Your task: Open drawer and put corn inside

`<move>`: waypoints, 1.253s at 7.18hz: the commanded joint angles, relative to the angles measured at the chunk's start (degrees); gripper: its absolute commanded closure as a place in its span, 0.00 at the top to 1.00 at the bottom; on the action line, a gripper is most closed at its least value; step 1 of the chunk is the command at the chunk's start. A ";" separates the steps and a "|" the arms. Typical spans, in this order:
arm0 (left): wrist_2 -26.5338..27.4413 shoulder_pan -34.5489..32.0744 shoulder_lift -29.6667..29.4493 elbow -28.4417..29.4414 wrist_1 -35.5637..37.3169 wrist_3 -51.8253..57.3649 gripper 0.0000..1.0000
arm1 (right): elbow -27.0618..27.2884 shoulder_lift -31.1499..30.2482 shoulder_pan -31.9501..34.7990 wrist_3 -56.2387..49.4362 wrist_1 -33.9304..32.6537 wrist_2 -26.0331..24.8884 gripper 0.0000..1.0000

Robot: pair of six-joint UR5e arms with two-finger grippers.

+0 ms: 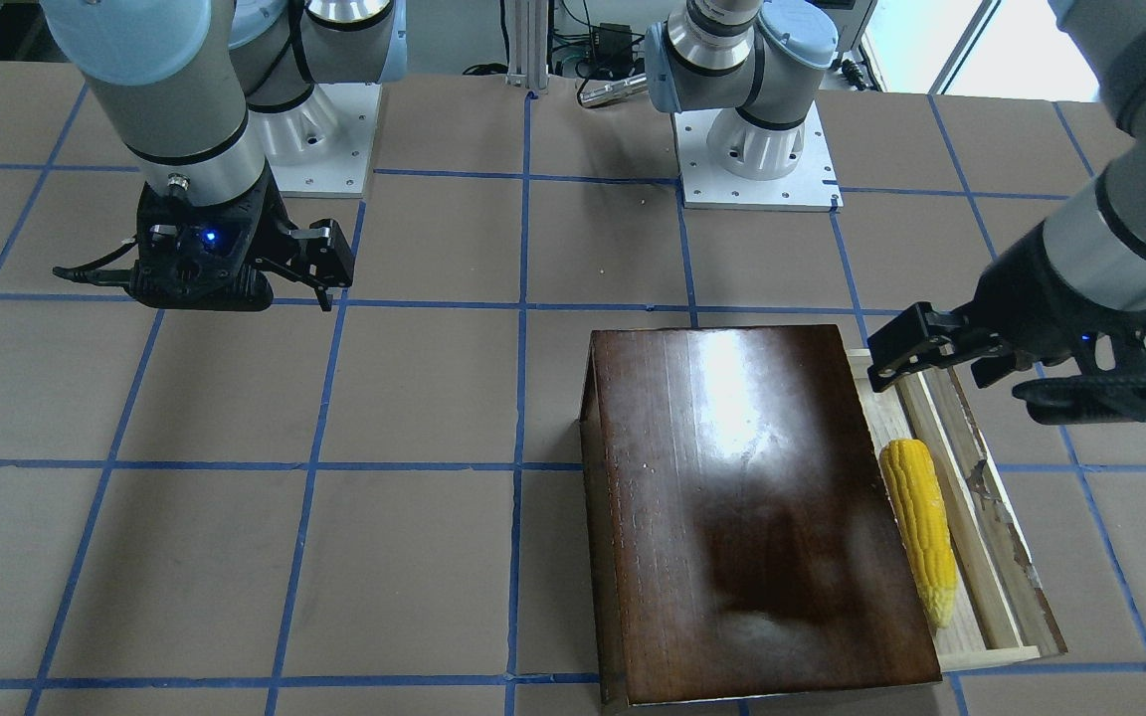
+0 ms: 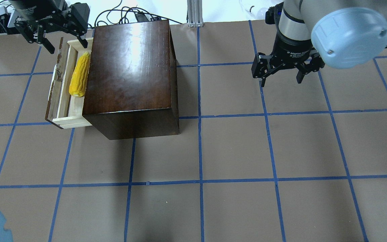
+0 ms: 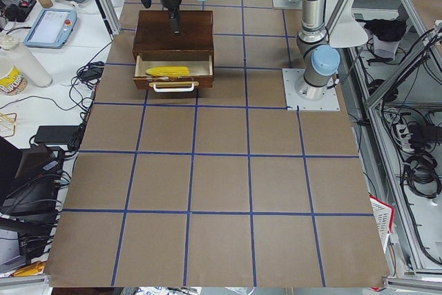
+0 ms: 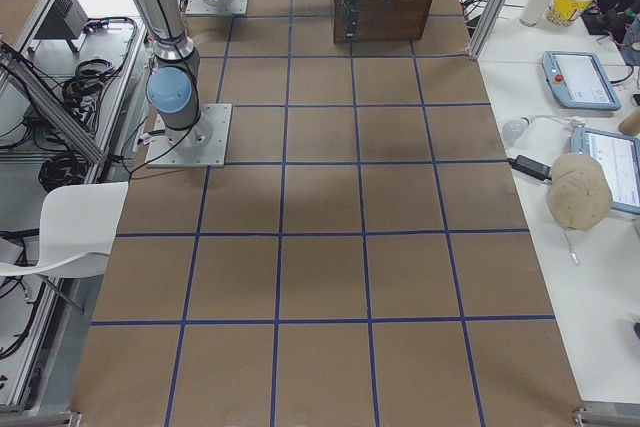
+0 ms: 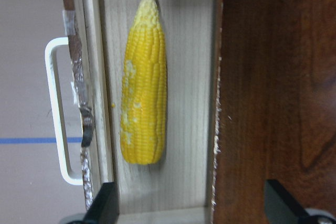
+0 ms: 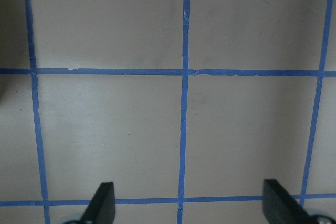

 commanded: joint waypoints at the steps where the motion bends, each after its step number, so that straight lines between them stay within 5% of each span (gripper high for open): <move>1: 0.88 -6.19 2.13 -4.78 1.39 -9.56 1.00 | 0.00 0.00 0.00 0.00 0.03 0.03 1.00; 5: 4.31 -10.35 6.97 -14.01 6.13 -8.55 1.00 | 0.00 0.00 0.00 0.00 0.03 0.03 1.00; 9: 3.78 -9.39 8.30 -14.38 6.23 -8.20 1.00 | 0.00 0.00 0.00 0.00 0.03 -0.06 1.00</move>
